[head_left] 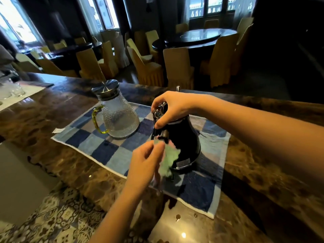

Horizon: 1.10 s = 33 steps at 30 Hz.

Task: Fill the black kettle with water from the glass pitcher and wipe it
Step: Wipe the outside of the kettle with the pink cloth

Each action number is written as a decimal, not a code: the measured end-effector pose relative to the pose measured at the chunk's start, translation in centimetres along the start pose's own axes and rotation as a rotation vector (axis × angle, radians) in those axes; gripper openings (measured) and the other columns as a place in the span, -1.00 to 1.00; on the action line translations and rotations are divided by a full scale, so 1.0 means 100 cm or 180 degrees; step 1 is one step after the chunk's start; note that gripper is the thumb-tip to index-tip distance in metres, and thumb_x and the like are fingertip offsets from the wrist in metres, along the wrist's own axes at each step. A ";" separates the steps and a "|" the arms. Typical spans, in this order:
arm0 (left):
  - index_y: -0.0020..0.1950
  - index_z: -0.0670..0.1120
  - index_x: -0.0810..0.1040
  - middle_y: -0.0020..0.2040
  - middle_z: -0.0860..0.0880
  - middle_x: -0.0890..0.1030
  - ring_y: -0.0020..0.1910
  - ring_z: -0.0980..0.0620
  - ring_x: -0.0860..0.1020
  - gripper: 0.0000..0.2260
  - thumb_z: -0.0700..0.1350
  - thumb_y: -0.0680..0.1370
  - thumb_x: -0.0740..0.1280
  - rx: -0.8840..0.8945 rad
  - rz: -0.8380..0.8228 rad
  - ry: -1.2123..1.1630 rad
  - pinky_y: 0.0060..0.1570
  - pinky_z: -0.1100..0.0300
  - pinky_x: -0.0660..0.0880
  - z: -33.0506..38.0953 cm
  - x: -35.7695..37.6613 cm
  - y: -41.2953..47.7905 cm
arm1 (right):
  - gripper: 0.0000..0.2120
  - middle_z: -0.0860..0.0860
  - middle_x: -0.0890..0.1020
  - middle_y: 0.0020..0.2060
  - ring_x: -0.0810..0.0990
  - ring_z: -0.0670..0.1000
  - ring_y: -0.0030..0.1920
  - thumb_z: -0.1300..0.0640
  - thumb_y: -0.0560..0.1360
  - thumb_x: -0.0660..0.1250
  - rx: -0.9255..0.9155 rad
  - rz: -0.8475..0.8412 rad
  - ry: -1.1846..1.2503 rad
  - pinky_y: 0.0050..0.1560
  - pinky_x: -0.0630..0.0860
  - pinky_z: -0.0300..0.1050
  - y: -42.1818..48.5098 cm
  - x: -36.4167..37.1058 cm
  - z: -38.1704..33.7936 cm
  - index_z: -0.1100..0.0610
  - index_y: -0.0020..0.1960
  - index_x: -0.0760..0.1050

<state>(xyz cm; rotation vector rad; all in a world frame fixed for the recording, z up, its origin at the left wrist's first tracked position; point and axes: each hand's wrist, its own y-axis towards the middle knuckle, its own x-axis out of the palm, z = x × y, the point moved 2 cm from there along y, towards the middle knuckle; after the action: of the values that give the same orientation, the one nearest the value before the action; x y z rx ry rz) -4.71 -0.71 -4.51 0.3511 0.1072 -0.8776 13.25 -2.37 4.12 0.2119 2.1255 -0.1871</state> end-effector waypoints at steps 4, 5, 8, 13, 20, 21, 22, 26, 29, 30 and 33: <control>-0.32 -0.23 0.49 -0.42 0.04 0.44 -0.46 0.18 0.34 -0.53 0.17 0.47 0.18 -0.0505 -0.0532 -0.0104 -0.44 0.34 0.27 0.015 -0.006 0.025 | -0.52 -0.03 0.60 0.07 0.56 0.01 0.08 -0.10 0.27 0.55 0.0074 -0.0015 0.0095 0.00 0.45 -0.19 0.003 0.000 -0.001 0.01 0.12 0.53; -0.31 -0.21 0.51 -0.41 0.04 0.47 -0.43 0.16 0.38 -0.54 0.18 0.47 0.19 -0.0447 -0.0545 -0.0053 -0.39 0.31 0.30 0.014 -0.006 0.025 | -0.52 -0.03 0.60 0.06 0.56 0.01 0.07 -0.11 0.26 0.55 0.0071 0.0002 0.0089 0.01 0.45 -0.18 0.002 0.000 -0.002 0.01 0.11 0.53; -0.20 -0.29 0.49 -0.30 -0.18 0.49 -0.31 -0.01 0.42 -0.47 0.22 0.49 0.25 -0.0231 -0.0303 -0.0112 -0.24 0.10 0.35 -0.007 -0.002 0.007 | -0.54 0.00 0.62 0.05 0.58 0.01 0.05 -0.10 0.27 0.55 0.0045 0.0053 0.0151 -0.03 0.48 -0.20 0.001 0.001 -0.001 0.02 0.09 0.54; -0.04 -0.08 0.62 -0.19 -0.09 0.65 -0.20 0.06 0.60 -0.67 0.16 0.42 0.38 -0.0234 -0.0537 -0.0185 -0.19 0.21 0.48 -0.051 -0.007 -0.024 | -0.56 0.02 0.62 0.05 0.58 0.00 0.04 -0.07 0.28 0.56 -0.0056 0.0129 0.0388 -0.02 0.48 -0.24 -0.001 0.002 0.001 0.06 0.08 0.56; -0.32 0.14 0.57 -0.32 -0.01 0.62 -0.36 0.08 0.59 -0.91 0.08 0.38 0.36 0.0049 0.0000 0.0421 -0.37 0.25 0.50 -0.051 -0.001 -0.033 | -0.58 0.00 0.64 -0.02 0.59 -0.04 -0.04 -0.06 0.27 0.56 -0.0104 0.0245 0.0526 -0.06 0.48 -0.29 -0.003 0.006 0.005 0.06 0.05 0.57; -0.33 0.10 0.58 -0.36 -0.04 0.62 -0.38 0.07 0.57 -0.87 0.10 0.38 0.35 -0.0007 0.0057 0.0363 -0.38 0.23 0.49 -0.046 -0.002 -0.028 | -0.59 0.00 0.65 -0.03 0.60 -0.04 -0.04 -0.05 0.27 0.56 -0.0097 0.0272 0.0534 -0.05 0.49 -0.29 -0.003 0.006 0.005 0.05 0.05 0.57; -0.34 0.06 0.58 -0.41 -0.05 0.60 -0.42 0.07 0.55 -0.82 0.12 0.38 0.34 -0.0071 0.0089 0.0286 -0.41 0.21 0.48 -0.041 -0.002 -0.022 | -0.60 0.00 0.66 -0.04 0.60 -0.04 -0.05 -0.06 0.27 0.56 -0.0086 0.0294 0.0537 -0.04 0.50 -0.27 -0.003 0.007 0.005 0.04 0.04 0.58; -0.35 0.00 0.49 -0.50 0.00 0.45 -0.48 0.11 0.43 -0.63 0.27 0.45 0.26 -0.0353 -0.0179 0.0045 -0.47 0.26 0.36 -0.017 -0.002 0.002 | -0.71 -0.12 0.67 -0.11 0.61 -0.07 -0.09 -0.17 0.26 0.48 0.0045 0.0972 0.0330 -0.03 0.52 -0.11 -0.005 0.016 0.006 -0.09 -0.07 0.62; -0.17 -0.17 0.58 -0.34 -0.19 0.57 -0.36 -0.03 0.52 -0.39 0.39 0.38 0.19 -0.0808 -0.0721 -0.0033 -0.35 0.20 0.43 -0.007 -0.005 0.013 | -0.79 -0.18 0.67 -0.14 0.56 -0.09 -0.14 -0.21 0.29 0.38 0.0266 0.1557 0.0334 -0.12 0.44 -0.11 -0.006 0.023 0.008 -0.16 -0.13 0.63; -0.15 -0.10 0.63 -0.31 -0.16 0.62 -0.34 -0.04 0.56 -0.43 0.39 0.37 0.18 -0.0988 -0.0848 -0.0084 -0.32 0.20 0.47 -0.004 -0.003 0.016 | -0.79 -0.18 0.67 -0.14 0.56 -0.09 -0.14 -0.21 0.30 0.36 0.0276 0.1589 0.0350 -0.14 0.41 -0.12 -0.004 0.024 0.008 -0.17 -0.13 0.64; -0.11 0.07 0.71 -0.13 0.00 0.72 -0.16 0.09 0.67 -0.59 0.28 0.38 0.19 -0.1369 -0.0987 -0.0456 -0.18 0.27 0.58 0.008 0.003 0.028 | -0.80 -0.19 0.67 -0.15 0.54 -0.09 -0.16 -0.19 0.31 0.34 0.0286 0.1582 0.0389 -0.18 0.36 -0.14 -0.003 0.023 0.008 -0.17 -0.14 0.64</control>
<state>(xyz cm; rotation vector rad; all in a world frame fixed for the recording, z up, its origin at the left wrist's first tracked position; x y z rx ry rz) -2.45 0.45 -3.13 -0.1356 0.2171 -1.1534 12.60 -2.69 1.81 0.8095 2.1148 0.0250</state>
